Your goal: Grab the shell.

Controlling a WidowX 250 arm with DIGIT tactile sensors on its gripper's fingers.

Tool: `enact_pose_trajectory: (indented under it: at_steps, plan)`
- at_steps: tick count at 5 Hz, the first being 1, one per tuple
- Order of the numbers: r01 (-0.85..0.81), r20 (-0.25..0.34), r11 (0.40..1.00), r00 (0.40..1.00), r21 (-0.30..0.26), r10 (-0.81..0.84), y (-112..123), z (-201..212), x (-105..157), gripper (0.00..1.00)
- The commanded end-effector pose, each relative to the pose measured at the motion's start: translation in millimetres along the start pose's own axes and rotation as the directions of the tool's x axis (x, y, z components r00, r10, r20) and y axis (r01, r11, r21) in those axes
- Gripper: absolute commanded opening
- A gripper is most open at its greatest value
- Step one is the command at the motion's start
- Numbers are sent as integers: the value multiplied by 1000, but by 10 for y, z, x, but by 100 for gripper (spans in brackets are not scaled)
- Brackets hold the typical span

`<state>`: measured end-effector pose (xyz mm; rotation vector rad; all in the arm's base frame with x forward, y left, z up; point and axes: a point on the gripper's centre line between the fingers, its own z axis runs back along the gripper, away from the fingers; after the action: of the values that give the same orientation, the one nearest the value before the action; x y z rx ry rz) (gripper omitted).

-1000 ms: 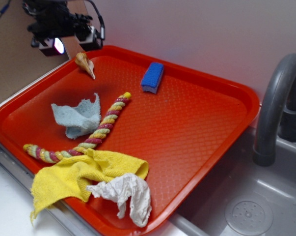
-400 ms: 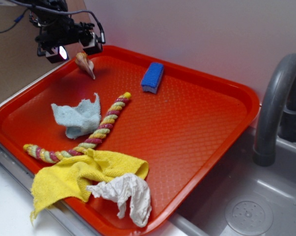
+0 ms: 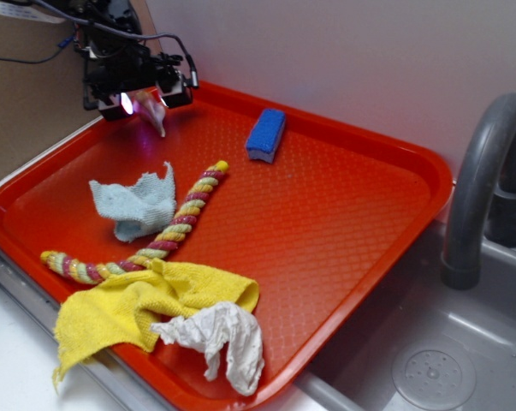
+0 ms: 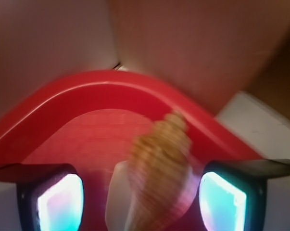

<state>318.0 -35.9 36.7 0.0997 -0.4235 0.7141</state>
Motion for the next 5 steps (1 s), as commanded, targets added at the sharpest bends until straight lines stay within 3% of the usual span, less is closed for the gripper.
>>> enact_pose_trajectory:
  at_steps: [1, 2, 4, 5]
  plan:
    - [111, 36, 994, 993, -21, -110, -290, 179, 6, 0]
    - [217, 13, 975, 976, -49, -217, -369, 349, -132, 0]
    - [464, 13, 855, 880, -230, -474, -584, 1318, -734, 0]
    - [522, -73, 748, 799, -410, -598, -594, 1728, -861, 0]
